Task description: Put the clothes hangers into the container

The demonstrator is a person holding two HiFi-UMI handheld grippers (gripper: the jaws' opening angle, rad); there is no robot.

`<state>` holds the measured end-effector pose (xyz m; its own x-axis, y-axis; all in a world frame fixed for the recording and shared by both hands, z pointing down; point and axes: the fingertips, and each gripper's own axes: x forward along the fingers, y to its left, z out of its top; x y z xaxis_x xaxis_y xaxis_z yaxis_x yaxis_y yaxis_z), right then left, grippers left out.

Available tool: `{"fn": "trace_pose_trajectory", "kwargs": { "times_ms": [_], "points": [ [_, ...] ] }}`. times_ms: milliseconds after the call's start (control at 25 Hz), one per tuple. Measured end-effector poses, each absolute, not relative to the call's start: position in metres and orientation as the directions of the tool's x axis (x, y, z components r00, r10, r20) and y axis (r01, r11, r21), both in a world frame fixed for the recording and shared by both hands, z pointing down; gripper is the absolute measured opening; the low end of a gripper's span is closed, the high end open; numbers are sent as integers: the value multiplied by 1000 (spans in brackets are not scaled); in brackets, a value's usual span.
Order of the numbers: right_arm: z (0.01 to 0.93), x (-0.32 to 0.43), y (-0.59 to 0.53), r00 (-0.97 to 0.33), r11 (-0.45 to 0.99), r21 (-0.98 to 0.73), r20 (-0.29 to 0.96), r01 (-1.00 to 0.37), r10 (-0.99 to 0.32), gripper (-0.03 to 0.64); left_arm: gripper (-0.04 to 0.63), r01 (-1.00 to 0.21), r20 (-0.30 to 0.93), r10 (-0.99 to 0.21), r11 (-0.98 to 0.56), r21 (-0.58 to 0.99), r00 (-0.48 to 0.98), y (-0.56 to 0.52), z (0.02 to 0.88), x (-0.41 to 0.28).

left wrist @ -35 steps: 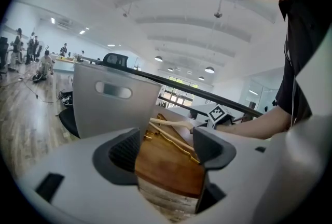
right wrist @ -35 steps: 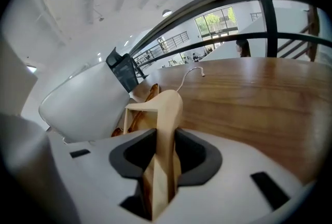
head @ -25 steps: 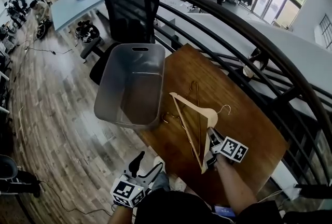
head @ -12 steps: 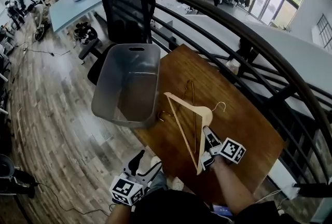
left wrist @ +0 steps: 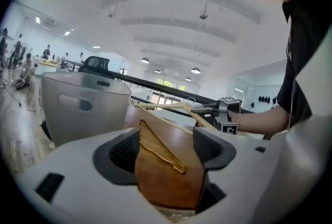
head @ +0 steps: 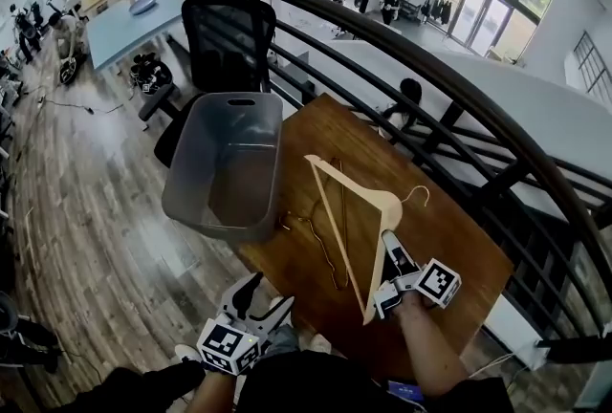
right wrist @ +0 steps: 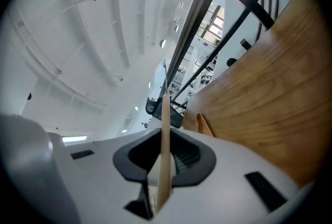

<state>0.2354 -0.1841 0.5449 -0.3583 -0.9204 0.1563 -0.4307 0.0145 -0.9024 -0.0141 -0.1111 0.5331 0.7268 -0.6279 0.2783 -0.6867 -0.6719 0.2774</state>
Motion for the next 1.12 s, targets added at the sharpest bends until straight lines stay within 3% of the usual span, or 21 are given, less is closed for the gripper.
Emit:
{"fn": "trace_pose_trajectory", "kwargs": {
  "times_ms": [560,920,1120],
  "points": [
    [436,193,-243,-464,234,-891,-29,-390,-885,46,327,-704,204,-673,-683,195,711,-140,497,-30],
    [435,130,-290,-547,204,-907,34,-368,-836,48,327,-775,174,-755,-620,123,632,-163,470,-78],
    [448,88,-313,-579,156,-909,108,-387,-808,46,250,-809,130,-799,-579,101,587,-169,453,-100]
  ]
}}
